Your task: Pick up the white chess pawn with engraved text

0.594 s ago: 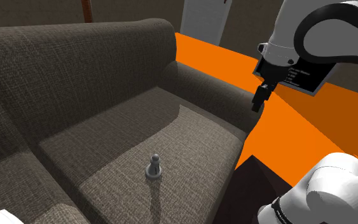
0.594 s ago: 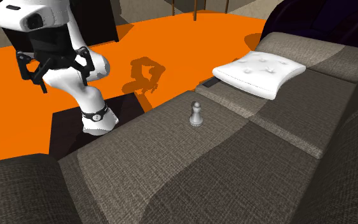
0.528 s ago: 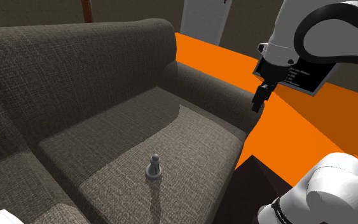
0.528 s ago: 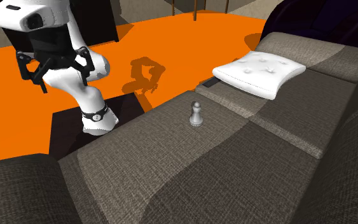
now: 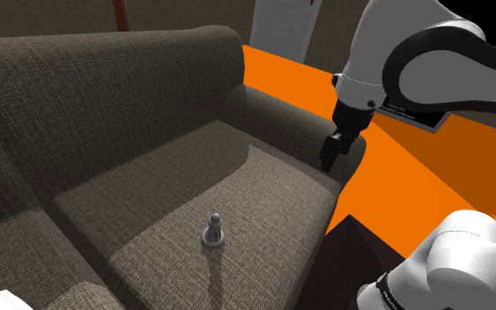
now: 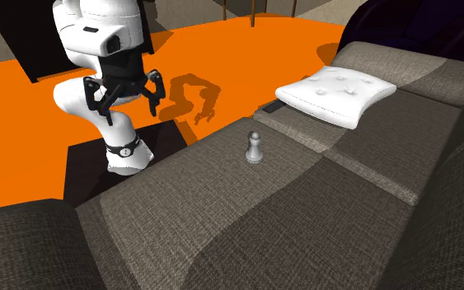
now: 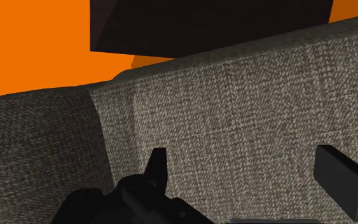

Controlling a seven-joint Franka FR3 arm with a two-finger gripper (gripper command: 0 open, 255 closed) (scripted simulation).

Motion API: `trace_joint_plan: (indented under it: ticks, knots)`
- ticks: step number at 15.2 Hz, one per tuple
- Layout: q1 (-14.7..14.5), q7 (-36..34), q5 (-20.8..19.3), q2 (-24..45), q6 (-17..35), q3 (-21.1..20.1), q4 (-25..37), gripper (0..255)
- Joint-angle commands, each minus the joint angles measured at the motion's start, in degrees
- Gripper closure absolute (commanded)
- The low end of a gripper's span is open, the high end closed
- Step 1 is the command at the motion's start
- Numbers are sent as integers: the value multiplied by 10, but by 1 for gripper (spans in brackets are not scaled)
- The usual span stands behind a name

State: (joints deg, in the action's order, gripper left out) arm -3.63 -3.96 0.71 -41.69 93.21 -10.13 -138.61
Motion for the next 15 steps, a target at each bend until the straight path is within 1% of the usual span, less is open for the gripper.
trace_joint_plan:
  ticks: [1,5,9,12,15]
  knots:
    - [-9,-32,22,10,22,-24,-9,0]
    - [-22,-89,55,47,64,-69,-4,0]
    - [-30,-146,80,95,107,-115,13,0]
    - [-33,-189,90,137,139,-151,32,0]
    - [-33,-235,91,185,171,-186,58,0]
